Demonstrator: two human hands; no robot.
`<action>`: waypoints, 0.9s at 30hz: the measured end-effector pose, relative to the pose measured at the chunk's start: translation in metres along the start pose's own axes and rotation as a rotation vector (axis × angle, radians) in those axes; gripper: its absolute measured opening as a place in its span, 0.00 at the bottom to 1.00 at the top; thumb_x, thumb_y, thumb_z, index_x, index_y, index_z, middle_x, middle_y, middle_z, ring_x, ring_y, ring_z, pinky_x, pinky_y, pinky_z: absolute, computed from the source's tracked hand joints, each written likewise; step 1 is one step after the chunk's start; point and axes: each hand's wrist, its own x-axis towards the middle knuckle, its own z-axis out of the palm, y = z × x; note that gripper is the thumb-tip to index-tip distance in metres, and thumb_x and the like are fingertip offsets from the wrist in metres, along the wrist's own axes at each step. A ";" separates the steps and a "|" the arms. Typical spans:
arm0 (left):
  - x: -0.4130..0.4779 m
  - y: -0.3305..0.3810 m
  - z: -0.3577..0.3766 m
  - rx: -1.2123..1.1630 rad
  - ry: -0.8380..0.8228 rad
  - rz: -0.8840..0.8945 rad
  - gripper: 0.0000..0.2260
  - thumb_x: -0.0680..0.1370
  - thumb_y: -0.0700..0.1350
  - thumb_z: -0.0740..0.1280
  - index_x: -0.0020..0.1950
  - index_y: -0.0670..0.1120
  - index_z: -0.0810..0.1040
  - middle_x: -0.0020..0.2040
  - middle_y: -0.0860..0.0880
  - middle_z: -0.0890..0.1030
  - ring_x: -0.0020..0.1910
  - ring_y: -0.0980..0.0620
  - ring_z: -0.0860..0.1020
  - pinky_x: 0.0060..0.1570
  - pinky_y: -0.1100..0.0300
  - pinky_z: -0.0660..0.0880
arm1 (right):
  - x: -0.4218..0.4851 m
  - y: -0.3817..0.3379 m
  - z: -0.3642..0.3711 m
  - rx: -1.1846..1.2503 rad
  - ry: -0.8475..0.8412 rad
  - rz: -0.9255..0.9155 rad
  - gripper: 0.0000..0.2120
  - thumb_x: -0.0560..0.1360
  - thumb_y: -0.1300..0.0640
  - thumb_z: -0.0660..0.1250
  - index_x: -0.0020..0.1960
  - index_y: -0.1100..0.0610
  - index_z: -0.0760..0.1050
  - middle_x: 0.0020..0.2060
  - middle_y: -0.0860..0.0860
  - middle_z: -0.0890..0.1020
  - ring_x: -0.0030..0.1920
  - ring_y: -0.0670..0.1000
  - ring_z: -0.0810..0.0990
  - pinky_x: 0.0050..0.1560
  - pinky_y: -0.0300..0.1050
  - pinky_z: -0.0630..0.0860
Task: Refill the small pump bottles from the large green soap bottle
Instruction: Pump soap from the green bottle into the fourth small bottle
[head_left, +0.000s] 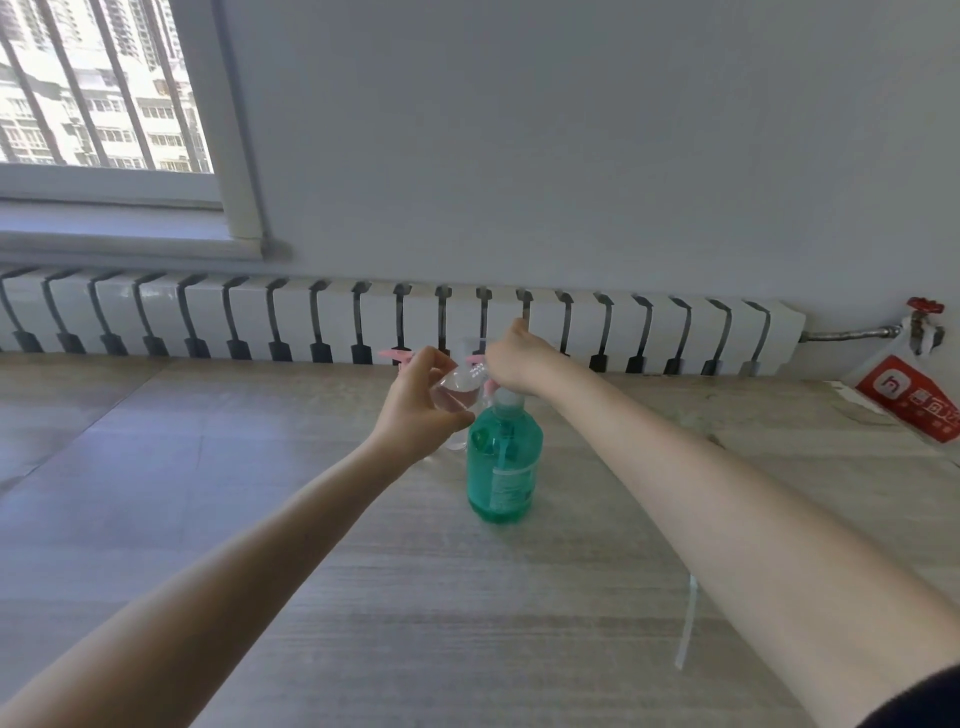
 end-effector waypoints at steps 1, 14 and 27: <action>0.000 -0.002 0.001 0.003 0.001 -0.002 0.20 0.67 0.33 0.74 0.55 0.44 0.71 0.53 0.45 0.78 0.51 0.50 0.78 0.46 0.63 0.75 | 0.001 0.001 0.004 0.037 0.004 0.016 0.33 0.77 0.60 0.54 0.76 0.62 0.41 0.70 0.57 0.69 0.68 0.59 0.69 0.65 0.53 0.66; -0.001 -0.003 -0.001 0.001 -0.018 -0.008 0.20 0.68 0.33 0.74 0.54 0.44 0.71 0.53 0.46 0.78 0.49 0.53 0.79 0.42 0.67 0.74 | 0.005 0.001 0.007 0.187 -0.071 -0.003 0.37 0.71 0.51 0.56 0.76 0.56 0.44 0.69 0.55 0.70 0.63 0.58 0.75 0.69 0.56 0.62; -0.004 0.002 0.000 -0.114 -0.001 -0.077 0.20 0.68 0.33 0.74 0.55 0.45 0.71 0.51 0.47 0.79 0.49 0.51 0.79 0.45 0.63 0.75 | -0.009 -0.002 -0.011 0.138 0.051 0.009 0.26 0.79 0.55 0.53 0.73 0.64 0.52 0.36 0.53 0.64 0.33 0.48 0.63 0.30 0.43 0.61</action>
